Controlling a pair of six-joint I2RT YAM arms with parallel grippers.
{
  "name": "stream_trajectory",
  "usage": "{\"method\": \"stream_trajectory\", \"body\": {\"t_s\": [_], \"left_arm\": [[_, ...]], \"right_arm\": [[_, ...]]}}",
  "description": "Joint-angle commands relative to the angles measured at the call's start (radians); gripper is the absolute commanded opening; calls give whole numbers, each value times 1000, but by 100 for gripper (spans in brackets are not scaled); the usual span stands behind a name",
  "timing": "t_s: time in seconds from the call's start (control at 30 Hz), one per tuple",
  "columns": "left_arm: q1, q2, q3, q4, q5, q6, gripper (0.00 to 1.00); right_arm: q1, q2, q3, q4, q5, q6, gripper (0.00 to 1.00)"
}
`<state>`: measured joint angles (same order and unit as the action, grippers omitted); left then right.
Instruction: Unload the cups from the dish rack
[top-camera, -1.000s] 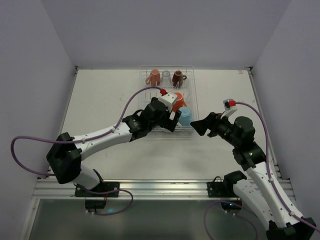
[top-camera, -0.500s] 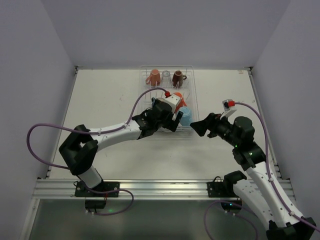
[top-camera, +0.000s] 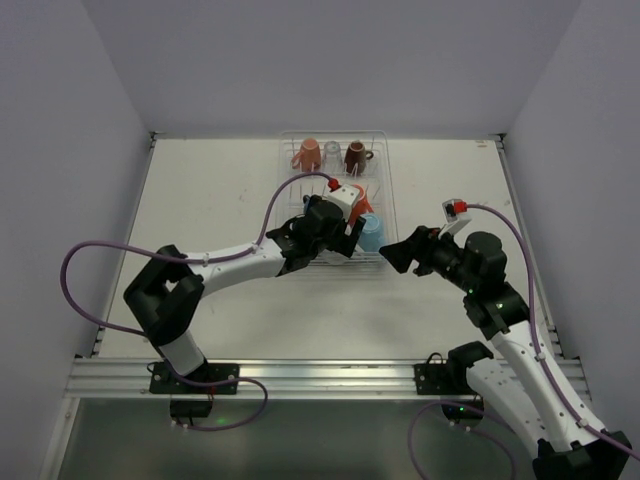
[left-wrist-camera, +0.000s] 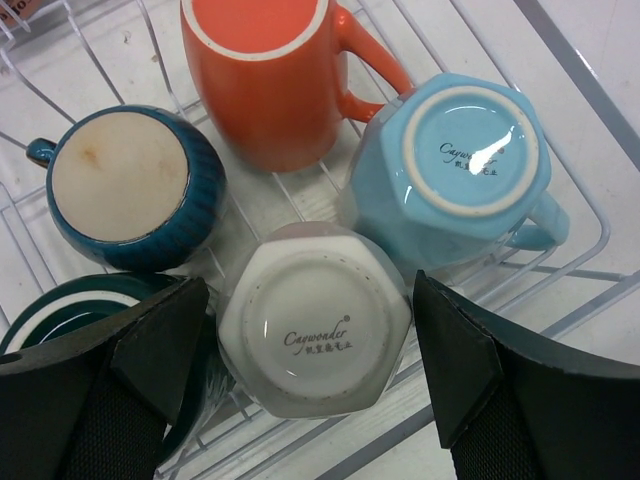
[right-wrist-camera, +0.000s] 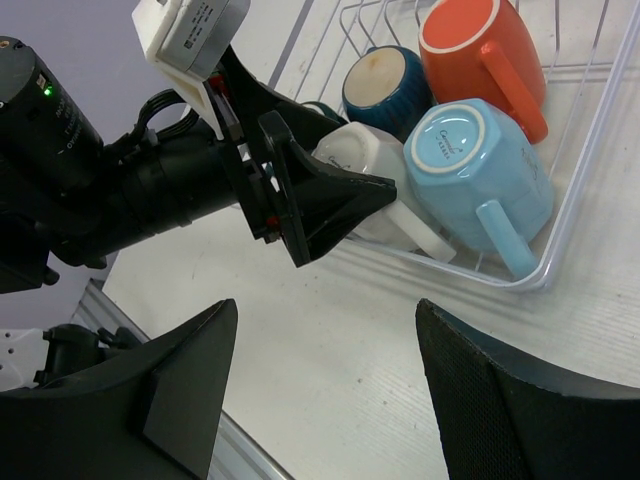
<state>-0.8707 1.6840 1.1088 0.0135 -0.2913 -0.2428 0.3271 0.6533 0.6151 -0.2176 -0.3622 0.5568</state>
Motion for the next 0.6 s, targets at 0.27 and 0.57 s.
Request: {"method": "stream_trajectory", "body": {"t_s": [0.27, 0.57], "left_arm": [[9, -7, -15, 65, -17, 0, 44], [10, -142, 14, 92, -25, 7, 13]], "right_arm": [[3, 2, -5, 21, -20, 2, 77], [3, 17, -9, 82, -11, 43, 84]]}}
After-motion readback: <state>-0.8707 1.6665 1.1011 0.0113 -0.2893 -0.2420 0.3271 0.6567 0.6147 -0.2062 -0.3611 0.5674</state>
